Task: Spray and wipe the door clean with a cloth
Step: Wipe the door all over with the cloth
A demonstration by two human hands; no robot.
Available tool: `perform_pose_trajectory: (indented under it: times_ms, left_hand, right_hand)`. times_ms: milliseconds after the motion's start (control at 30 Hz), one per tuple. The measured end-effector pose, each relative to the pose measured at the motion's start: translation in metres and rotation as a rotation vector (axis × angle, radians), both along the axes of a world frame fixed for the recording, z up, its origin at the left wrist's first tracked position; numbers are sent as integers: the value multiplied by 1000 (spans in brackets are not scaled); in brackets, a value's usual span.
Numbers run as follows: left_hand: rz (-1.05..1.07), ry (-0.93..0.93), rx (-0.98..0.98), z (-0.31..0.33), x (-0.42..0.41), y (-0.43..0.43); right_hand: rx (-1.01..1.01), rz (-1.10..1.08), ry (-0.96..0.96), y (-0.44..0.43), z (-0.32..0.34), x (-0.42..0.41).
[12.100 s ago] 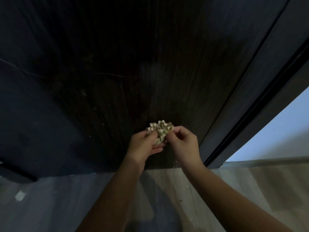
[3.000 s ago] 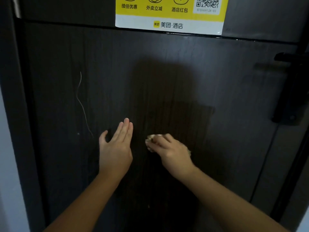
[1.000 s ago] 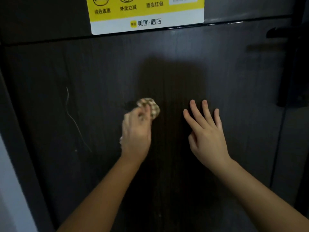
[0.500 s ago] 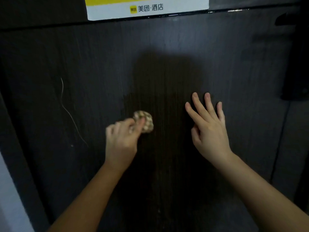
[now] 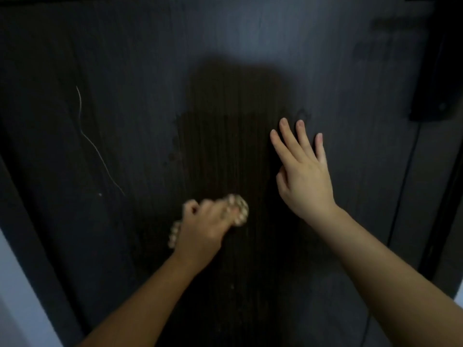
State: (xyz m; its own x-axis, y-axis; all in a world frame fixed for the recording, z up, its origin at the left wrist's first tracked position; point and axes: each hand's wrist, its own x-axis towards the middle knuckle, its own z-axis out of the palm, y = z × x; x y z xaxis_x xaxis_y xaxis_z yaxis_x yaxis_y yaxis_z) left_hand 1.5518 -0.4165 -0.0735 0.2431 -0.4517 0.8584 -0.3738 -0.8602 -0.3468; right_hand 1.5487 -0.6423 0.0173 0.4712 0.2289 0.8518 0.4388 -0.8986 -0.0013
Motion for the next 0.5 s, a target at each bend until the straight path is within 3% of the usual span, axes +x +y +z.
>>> perform_pose_trajectory:
  times_ms: [67,100,233,267,400,433,500]
  left_hand:
    - [-26,38,157,-24,-8,3]
    - [-19,33,125,-15,-7,4]
    - [29,-48,-349,47,4,-16]
    - [4,-64,-325,41,6,-22]
    - [1,77,132,-40,-5,-27]
    - [-5,80,133,-37,-5,-23]
    - [6,35,-63,-5,-2,-24]
  right_hand:
    - [7,-13,35,3,-20,-10]
    - [19,-7,54,6,-32,-16]
    - [112,-18,168,16,-85,-28]
    - [135,-22,207,17,-95,-26]
    - [188,-2,250,19,-112,-20]
    - [191,1,257,19,-113,-20]
    - [178,-4,269,20,-114,-21]
